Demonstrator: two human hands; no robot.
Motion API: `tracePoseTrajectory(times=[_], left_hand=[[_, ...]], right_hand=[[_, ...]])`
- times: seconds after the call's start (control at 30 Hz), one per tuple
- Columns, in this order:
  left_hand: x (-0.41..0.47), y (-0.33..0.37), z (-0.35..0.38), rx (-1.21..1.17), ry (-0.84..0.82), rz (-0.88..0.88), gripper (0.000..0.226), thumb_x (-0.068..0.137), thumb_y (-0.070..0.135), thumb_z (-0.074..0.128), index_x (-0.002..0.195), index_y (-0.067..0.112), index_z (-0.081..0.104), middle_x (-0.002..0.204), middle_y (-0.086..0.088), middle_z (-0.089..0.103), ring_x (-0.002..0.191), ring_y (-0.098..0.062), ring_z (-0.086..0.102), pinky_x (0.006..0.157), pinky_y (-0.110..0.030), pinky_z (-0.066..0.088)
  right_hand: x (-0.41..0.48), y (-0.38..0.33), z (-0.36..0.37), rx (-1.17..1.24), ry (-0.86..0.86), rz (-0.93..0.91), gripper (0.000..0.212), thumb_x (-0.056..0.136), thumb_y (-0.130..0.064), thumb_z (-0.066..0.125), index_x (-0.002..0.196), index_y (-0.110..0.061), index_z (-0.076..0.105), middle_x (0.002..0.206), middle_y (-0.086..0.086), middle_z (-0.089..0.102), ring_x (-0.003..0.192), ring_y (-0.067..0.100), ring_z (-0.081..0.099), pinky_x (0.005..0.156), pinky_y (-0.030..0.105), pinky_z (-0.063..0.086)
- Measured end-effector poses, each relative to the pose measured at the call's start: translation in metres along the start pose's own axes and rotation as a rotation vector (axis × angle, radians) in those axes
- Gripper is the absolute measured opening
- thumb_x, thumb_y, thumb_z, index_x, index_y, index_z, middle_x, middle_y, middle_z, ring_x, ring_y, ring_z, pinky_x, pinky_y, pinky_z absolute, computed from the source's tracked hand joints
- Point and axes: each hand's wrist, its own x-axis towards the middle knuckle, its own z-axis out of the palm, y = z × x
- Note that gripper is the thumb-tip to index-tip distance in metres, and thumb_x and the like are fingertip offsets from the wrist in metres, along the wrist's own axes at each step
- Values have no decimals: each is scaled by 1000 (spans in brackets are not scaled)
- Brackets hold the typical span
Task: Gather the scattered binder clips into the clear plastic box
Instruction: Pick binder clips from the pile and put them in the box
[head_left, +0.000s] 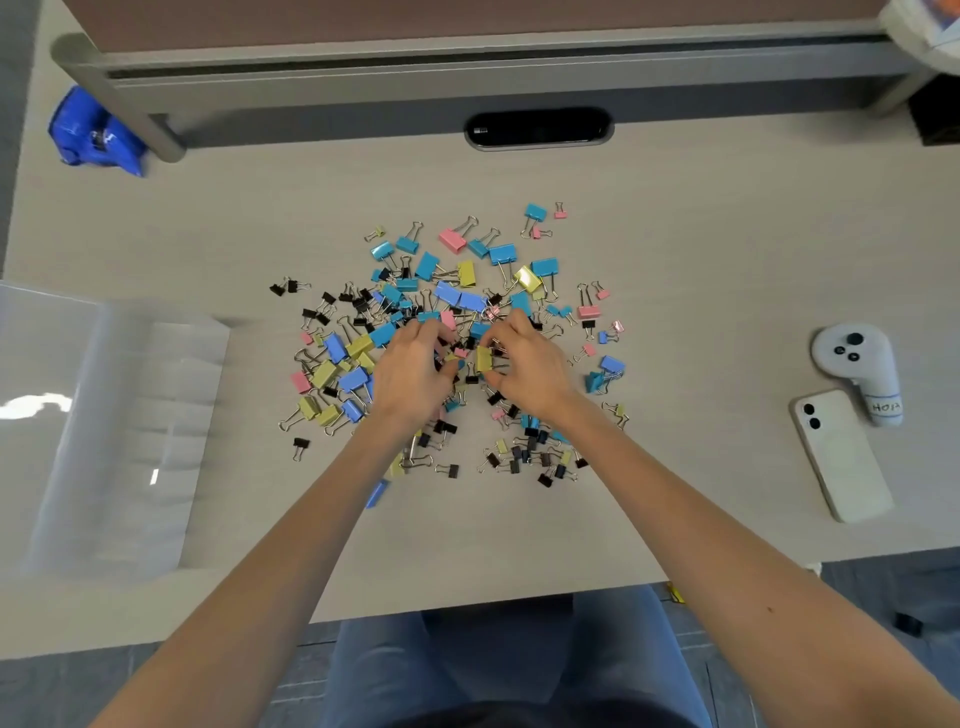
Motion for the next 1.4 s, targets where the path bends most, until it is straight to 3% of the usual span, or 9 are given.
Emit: tracePoseTrajectory(times=[0.23, 0.4, 0.57, 0.73, 0.87, 1.1, 1.17, 1.27, 1.4], left_hand=[[17, 18, -1, -84, -4, -12, 22, 81, 16, 69, 101, 19, 61, 98, 5, 60, 97, -16, 55, 68, -29, 46], [29, 37, 4, 32, 29, -45, 33, 82, 34, 71, 106, 16, 57, 104, 0, 60, 101, -20, 53, 71, -33, 46], [37, 51, 14, 237, 26, -25, 42, 85, 46, 64, 109, 13, 53, 106, -4, 61, 99, -23, 54, 61, -29, 37], [41, 57, 15, 315, -18, -14, 43, 88, 42, 61, 114, 10, 49, 106, -8, 61, 104, -25, 54, 65, -31, 41], [42, 55, 10, 288, -62, -1, 43, 87, 35, 64, 117, 9, 47, 106, -11, 61, 103, -26, 54, 65, -30, 38], [44, 43, -9, 278, -55, 66, 40, 90, 33, 61, 121, 10, 52, 111, -11, 62, 105, -26, 57, 73, -34, 49], [44, 39, -13, 265, -48, 77, 41, 90, 33, 61, 121, 8, 53, 107, -12, 63, 102, -27, 58, 71, -34, 49], [43, 34, -17, 241, -38, 99, 40, 90, 35, 62, 118, 7, 54, 97, -10, 64, 94, -25, 58, 64, -31, 45], [38, 26, -18, 43, -51, 12, 35, 89, 33, 64, 113, 9, 60, 96, -5, 66, 82, -20, 62, 67, -36, 54]], right_hand=[[-1, 5, -21, 515, 88, 248, 33, 81, -21, 72, 103, -23, 48, 104, -8, 58, 98, 12, 58, 78, 29, 48], [0, 21, -29, 622, 56, 314, 36, 82, -20, 70, 113, -28, 53, 124, -12, 57, 119, 9, 51, 99, 33, 40], [-1, 30, -39, 688, 19, 314, 17, 90, -14, 52, 94, -25, 63, 90, -17, 57, 85, 7, 51, 74, 32, 42], [5, 34, -41, 603, -33, 327, 4, 89, -18, 56, 92, -19, 54, 81, -8, 50, 76, 13, 48, 73, 38, 45], [12, 30, -40, 563, -2, 352, 15, 92, -24, 56, 90, -10, 51, 70, -2, 44, 63, 16, 45, 63, 42, 48], [19, 26, -43, 334, 12, 255, 3, 93, -16, 53, 91, -15, 55, 87, -1, 58, 71, 11, 51, 63, 26, 39], [19, 23, -43, 176, -19, 216, 15, 89, -27, 61, 97, -17, 53, 91, -2, 57, 71, 14, 53, 55, 25, 36], [18, 18, -36, -74, -107, 141, 46, 78, -45, 71, 107, -17, 47, 102, 0, 56, 78, 20, 56, 58, 28, 39], [14, 20, -30, -174, -111, 117, 58, 77, -40, 74, 120, -15, 45, 116, 4, 56, 92, 22, 59, 64, 27, 40]])
